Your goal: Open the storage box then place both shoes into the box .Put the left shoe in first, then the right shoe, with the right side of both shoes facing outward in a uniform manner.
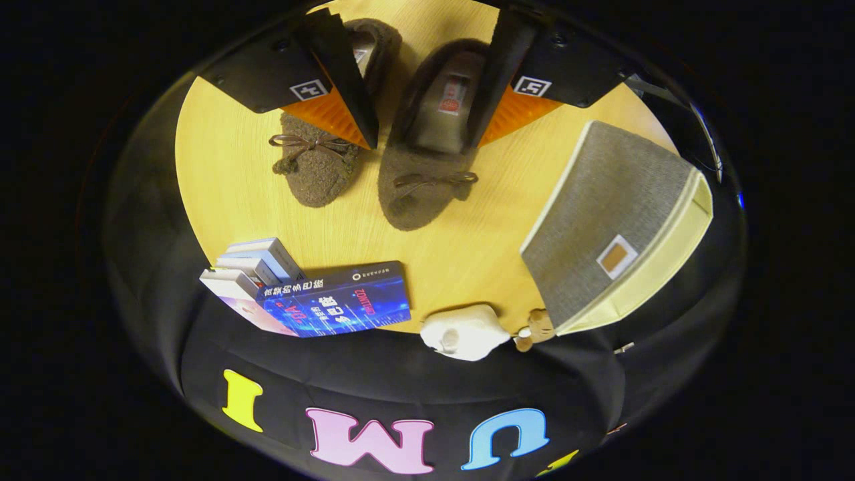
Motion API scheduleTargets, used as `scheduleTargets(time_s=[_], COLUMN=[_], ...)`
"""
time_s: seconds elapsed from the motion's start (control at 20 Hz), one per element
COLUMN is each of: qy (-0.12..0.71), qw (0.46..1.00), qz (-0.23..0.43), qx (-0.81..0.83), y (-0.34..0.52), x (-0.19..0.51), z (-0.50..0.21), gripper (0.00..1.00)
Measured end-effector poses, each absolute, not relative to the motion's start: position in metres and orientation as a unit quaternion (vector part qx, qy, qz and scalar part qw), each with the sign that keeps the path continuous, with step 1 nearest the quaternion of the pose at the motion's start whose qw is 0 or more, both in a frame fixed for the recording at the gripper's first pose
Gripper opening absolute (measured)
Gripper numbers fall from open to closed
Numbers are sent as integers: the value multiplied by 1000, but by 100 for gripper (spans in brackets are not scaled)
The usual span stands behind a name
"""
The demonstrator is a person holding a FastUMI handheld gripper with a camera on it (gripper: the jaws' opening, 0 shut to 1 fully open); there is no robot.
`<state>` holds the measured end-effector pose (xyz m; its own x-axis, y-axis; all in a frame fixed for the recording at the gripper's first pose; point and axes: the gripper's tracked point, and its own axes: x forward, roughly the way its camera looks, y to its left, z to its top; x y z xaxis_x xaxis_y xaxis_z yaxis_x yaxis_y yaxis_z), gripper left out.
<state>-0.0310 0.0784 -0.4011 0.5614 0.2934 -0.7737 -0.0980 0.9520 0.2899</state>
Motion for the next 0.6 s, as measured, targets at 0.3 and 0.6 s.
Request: scheduleTargets(time_s=[0.3,0.6], qy=[462,470], qw=[880,878], qz=[75,41], qx=[75,82], y=[75,65], x=[-7,-2], z=[-435,-445], gripper=[62,8])
